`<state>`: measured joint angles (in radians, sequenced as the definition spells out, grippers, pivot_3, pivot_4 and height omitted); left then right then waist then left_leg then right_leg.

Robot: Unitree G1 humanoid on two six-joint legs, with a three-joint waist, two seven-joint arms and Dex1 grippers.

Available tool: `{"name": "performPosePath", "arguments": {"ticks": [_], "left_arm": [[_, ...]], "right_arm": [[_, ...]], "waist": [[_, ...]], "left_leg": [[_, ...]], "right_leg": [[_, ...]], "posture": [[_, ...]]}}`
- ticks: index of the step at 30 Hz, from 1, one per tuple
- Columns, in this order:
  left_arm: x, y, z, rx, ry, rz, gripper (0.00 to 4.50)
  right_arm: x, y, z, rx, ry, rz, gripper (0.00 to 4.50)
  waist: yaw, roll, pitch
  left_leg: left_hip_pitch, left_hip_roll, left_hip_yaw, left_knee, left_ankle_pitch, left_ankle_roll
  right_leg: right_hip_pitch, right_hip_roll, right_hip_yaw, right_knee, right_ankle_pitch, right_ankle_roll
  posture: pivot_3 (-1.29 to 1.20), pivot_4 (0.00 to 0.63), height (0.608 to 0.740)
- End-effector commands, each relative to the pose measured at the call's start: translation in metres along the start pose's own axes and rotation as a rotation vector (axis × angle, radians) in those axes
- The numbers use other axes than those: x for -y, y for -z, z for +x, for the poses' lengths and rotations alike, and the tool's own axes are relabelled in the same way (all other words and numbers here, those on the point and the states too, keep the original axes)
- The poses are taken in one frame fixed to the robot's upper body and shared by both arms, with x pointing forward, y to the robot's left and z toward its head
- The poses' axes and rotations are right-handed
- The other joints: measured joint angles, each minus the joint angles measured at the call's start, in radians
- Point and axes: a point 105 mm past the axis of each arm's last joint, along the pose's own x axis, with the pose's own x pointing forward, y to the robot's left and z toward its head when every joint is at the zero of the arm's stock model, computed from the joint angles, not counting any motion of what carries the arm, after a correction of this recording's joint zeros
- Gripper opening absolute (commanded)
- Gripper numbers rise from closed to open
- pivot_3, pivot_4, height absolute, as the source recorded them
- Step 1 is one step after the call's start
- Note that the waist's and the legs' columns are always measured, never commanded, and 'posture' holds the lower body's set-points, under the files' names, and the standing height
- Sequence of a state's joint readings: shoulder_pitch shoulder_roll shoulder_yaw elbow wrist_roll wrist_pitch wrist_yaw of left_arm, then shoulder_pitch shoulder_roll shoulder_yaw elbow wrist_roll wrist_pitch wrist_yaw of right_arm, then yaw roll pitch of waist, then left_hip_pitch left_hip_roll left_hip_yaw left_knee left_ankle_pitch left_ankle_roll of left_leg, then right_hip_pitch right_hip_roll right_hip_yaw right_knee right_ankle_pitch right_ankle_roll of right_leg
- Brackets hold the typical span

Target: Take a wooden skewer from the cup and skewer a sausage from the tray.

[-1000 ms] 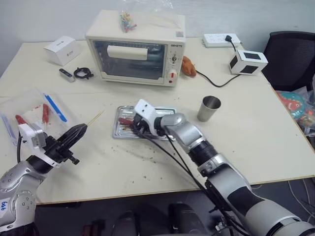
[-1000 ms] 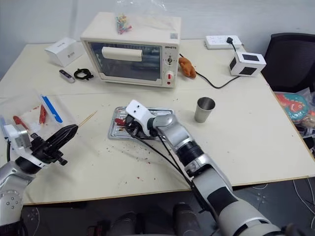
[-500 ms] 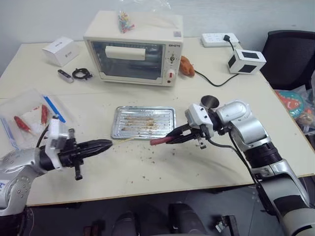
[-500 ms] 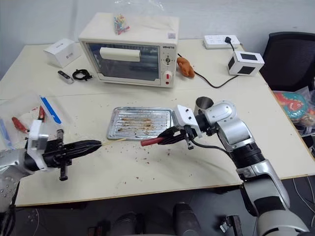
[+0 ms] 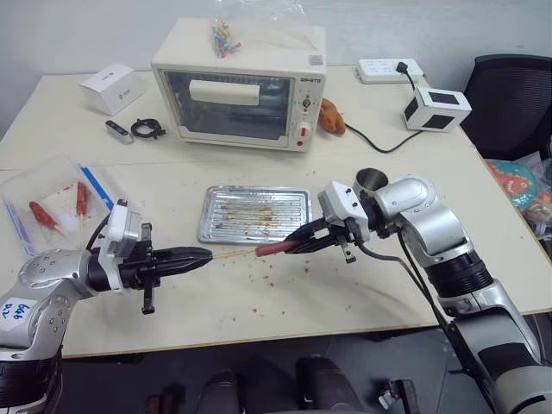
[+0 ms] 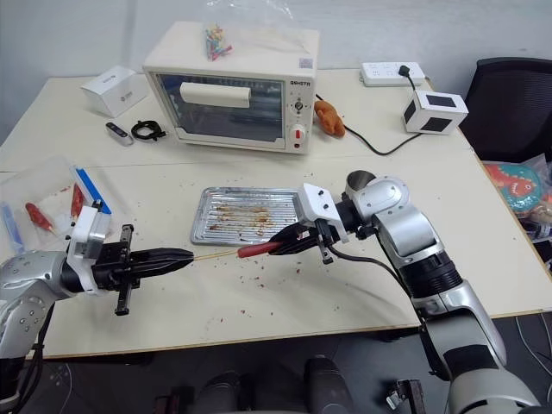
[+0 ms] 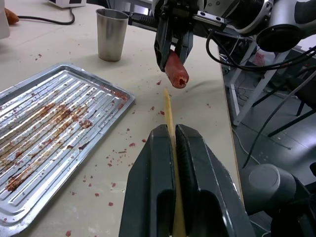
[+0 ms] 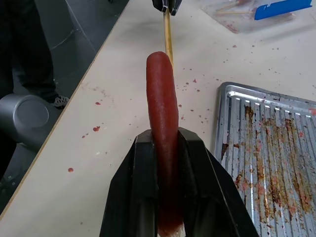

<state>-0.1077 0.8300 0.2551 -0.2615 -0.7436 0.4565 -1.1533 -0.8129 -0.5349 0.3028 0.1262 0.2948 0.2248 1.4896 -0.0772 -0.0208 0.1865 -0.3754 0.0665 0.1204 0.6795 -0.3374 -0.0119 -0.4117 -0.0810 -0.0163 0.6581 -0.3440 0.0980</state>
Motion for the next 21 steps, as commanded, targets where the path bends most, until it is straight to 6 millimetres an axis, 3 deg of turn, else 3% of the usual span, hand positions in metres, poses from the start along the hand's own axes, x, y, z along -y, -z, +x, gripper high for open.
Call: {"name": "performPosePath", "arguments": {"ticks": [1,21], "left_arm": [[0.0,-0.004,-0.001,0.009,0.002,0.031,0.0],[-0.002,0.0,0.012,0.033,0.012,0.036,0.0]], "right_arm": [[0.001,-0.005,-0.004,0.008,0.01,-0.018,0.24],[0.008,-0.013,0.013,0.023,-0.001,-0.007,0.24]], "waist": [[0.0,0.0,0.0],[0.001,0.0,0.0]], "left_leg": [[0.0,0.0,0.0,0.0,0.0,0.0],[0.0,0.0,0.0,0.001,0.0,0.0]], "right_leg": [[0.0,0.0,0.0,0.0,0.0,0.0],[0.0,0.0,0.0,0.001,0.0,0.0]], "posture": [[0.0,0.15,0.74],[0.0,0.15,0.74]]}}
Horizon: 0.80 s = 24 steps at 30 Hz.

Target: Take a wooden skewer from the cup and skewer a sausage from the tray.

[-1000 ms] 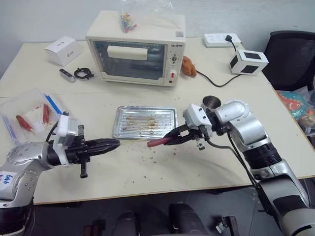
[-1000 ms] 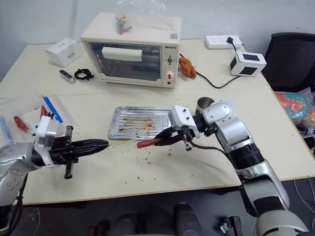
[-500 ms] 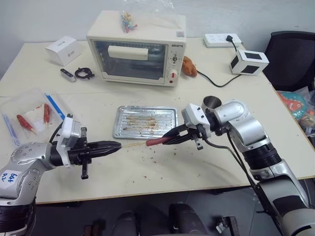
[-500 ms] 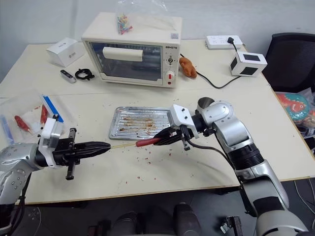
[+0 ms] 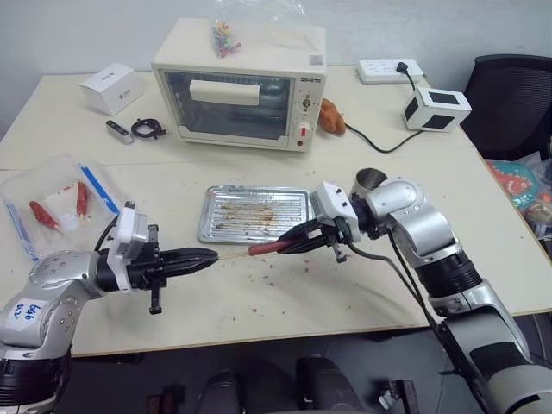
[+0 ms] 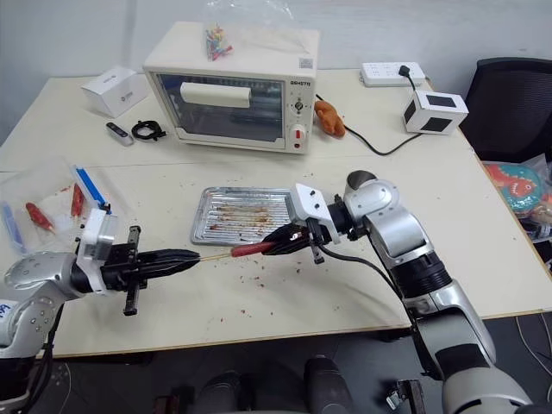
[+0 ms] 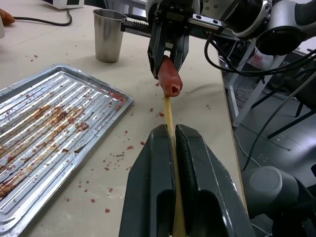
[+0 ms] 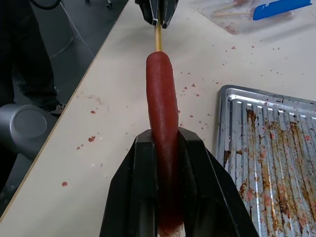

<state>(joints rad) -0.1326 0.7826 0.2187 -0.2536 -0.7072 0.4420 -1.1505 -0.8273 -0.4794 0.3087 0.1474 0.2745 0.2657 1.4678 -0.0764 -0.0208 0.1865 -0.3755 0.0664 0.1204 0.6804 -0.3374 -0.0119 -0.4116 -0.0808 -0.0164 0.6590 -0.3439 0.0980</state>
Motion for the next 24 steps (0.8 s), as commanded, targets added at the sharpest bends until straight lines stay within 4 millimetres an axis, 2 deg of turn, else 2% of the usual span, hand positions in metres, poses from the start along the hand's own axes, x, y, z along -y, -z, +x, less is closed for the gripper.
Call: {"name": "performPosePath", "arguments": {"ticks": [1,6,17,24], "left_arm": [[-0.002,-0.004,0.003,0.02,0.0,0.032,0.0],[-0.004,-0.004,0.008,0.029,-0.003,0.041,0.0],[-0.006,-0.006,-0.011,0.005,-0.053,0.039,0.0],[-0.005,-0.008,-0.008,0.005,-0.038,0.032,0.0]], "right_arm": [[0.003,-0.013,0.003,-0.001,-0.007,-0.044,0.24],[0.005,-0.015,0.006,-0.008,-0.012,-0.05,0.24],[0.003,0.006,-0.026,-0.085,0.021,-0.023,0.24],[0.005,0.009,-0.03,-0.091,0.035,-0.011,0.24]], "waist": [[0.0,0.0,0.0],[-0.001,0.0,0.0],[0.0,0.0,0.0],[-0.001,0.0,0.0]], "left_leg": [[0.0,0.0,0.0,0.0,0.0,0.0],[0.0,0.0,0.0,0.0,0.0,0.0],[0.0,0.0,0.0,0.001,0.0,0.0],[0.0,0.0,0.0,0.0,0.0,0.0]], "right_leg": [[0.0,0.0,0.0,0.0,0.0,0.0],[0.0,0.0,0.0,0.0,0.0,0.0],[0.0,0.0,0.0,0.0,0.0,0.0],[0.0,0.0,0.0,0.0,0.0,0.0]], "posture": [[0.0,0.15,0.74],[0.0,0.15,0.74],[0.0,0.15,0.74],[0.0,0.15,0.74]]}}
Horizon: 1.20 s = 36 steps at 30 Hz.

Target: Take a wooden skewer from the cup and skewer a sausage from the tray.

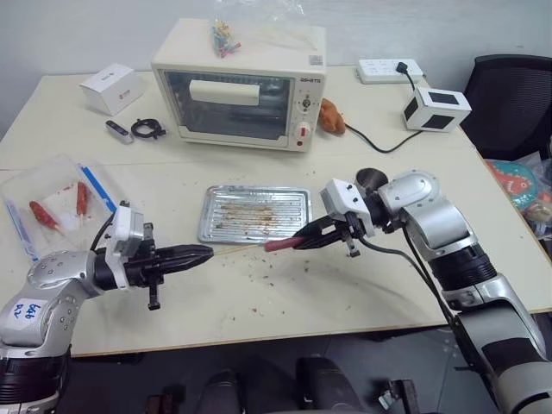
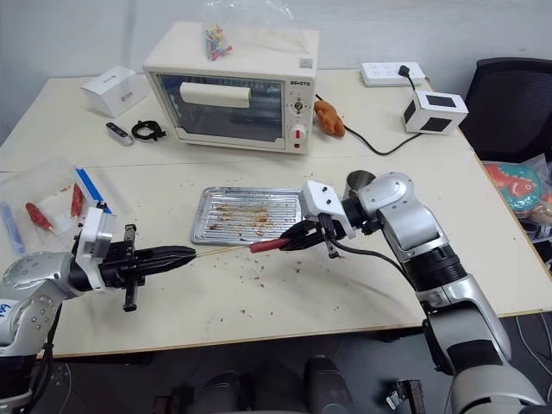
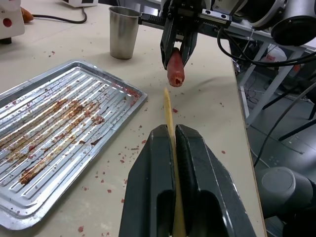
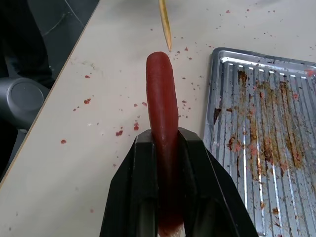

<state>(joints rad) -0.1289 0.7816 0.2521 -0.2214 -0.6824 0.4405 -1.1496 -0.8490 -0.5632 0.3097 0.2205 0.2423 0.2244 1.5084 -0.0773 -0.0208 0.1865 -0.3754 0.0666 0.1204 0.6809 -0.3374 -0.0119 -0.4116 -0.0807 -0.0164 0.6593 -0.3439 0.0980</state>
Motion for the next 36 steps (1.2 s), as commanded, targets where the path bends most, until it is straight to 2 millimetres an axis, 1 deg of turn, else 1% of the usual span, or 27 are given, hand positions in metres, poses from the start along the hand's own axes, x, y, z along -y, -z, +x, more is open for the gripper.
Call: {"name": "performPosePath", "arguments": {"ticks": [1,7,15,21,28,32,36], "left_arm": [[0.003,-0.01,0.002,0.018,0.021,0.036,0.0],[0.003,-0.011,0.008,0.027,0.038,0.036,0.0],[0.003,-0.012,0.01,0.032,0.046,0.036,0.0],[0.003,-0.013,0.008,0.032,0.042,0.036,0.0],[0.002,-0.012,0.001,0.018,0.028,0.035,0.0],[0.002,-0.012,0.002,0.021,0.026,0.037,0.0],[0.001,-0.012,0.004,0.03,0.022,0.045,0.0]], "right_arm": [[0.002,-0.007,-0.004,0.019,0.011,-0.032,0.24],[0.003,-0.014,0.003,0.047,0.005,-0.039,0.24],[0.007,-0.018,0.005,0.063,0.014,-0.039,0.24],[0.01,-0.013,0.0,0.05,0.027,-0.024,0.24],[0.014,-0.009,-0.007,0.048,0.04,-0.009,0.24],[0.014,-0.009,-0.007,0.055,0.038,-0.011,0.24],[0.01,-0.01,-0.006,0.052,0.014,-0.024,0.24]], "waist": [[0.001,0.0,0.0],[0.001,0.0,0.0],[0.001,0.0,0.0],[0.001,0.0,0.0],[0.0,0.0,0.0],[0.001,0.0,0.0],[0.001,0.0,0.0]], "left_leg": [[0.0,0.0,0.0,0.0,0.0,0.0],[0.0,0.0,0.0,0.0,0.0,0.0],[0.0,0.0,0.0,0.001,0.0,0.0],[0.0,0.0,0.0,0.001,0.0,0.0],[0.0,0.0,0.0,0.001,0.0,0.0],[0.0,0.0,0.0,0.001,0.0,0.0],[0.0,0.0,0.0,0.001,0.0,0.0]], "right_leg": [[0.0,0.0,0.0,0.0,0.0,0.0],[0.0,0.0,0.0,0.0,0.0,0.0],[0.0,0.0,0.0,0.001,0.0,0.0],[0.0,0.0,0.0,0.001,0.0,0.0],[0.0,0.0,0.0,0.001,0.0,0.0],[0.0,0.0,0.0,0.001,0.0,0.0],[0.0,0.0,0.0,0.001,0.0,0.0]], "posture": [[0.0,0.15,0.74],[0.0,0.15,0.74],[0.0,0.15,0.74],[0.0,0.15,0.74],[0.0,0.15,0.74],[0.0,0.15,0.74],[0.0,0.15,0.74]]}}
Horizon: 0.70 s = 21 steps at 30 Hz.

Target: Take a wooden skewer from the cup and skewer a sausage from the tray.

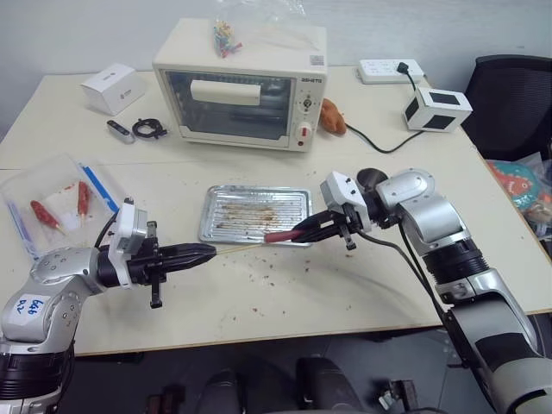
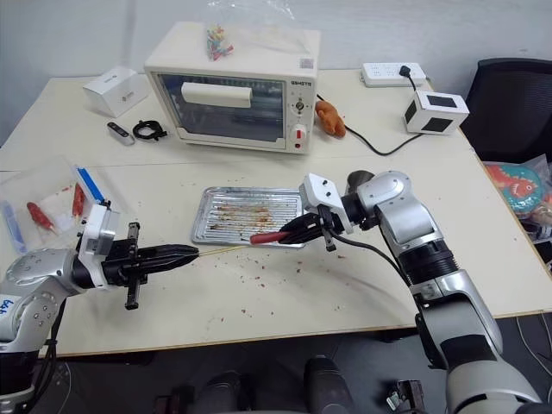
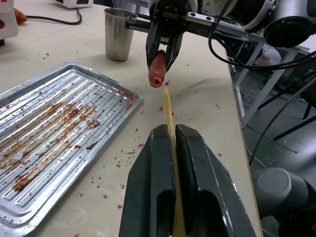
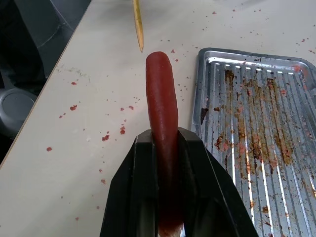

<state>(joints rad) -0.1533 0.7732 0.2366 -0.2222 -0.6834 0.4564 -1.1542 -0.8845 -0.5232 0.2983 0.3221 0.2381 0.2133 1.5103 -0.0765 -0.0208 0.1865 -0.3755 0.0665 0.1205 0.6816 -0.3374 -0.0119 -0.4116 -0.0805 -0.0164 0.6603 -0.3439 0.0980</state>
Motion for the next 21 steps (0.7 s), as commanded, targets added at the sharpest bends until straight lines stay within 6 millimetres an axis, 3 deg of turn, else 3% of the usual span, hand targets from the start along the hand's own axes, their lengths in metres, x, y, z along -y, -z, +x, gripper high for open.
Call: {"name": "performPosePath", "arguments": {"ticks": [1,21], "left_arm": [[-0.0001,-0.0103,-0.0008,0.024,-0.003,0.05,0.0],[-0.001,-0.0102,0.0025,0.023,0.013,0.052,0.0]], "right_arm": [[-0.0009,-0.0121,-0.0067,0.019,-0.007,-0.069,0.24],[-0.0007,-0.0174,-0.0003,0.061,-0.002,-0.072,0.24]], "waist": [[0.0,0.0,0.0],[0.0,0.0,0.0]], "left_leg": [[0.0,0.0,0.0,0.0,0.0,0.0],[0.0,0.0,0.0,0.0,0.0,0.0]], "right_leg": [[0.0,0.0,0.0,0.0,0.0,0.0],[0.0,0.0,0.0,0.0,0.0,0.0]], "posture": [[0.0,0.15,0.74],[0.0,0.15,0.74]]}}
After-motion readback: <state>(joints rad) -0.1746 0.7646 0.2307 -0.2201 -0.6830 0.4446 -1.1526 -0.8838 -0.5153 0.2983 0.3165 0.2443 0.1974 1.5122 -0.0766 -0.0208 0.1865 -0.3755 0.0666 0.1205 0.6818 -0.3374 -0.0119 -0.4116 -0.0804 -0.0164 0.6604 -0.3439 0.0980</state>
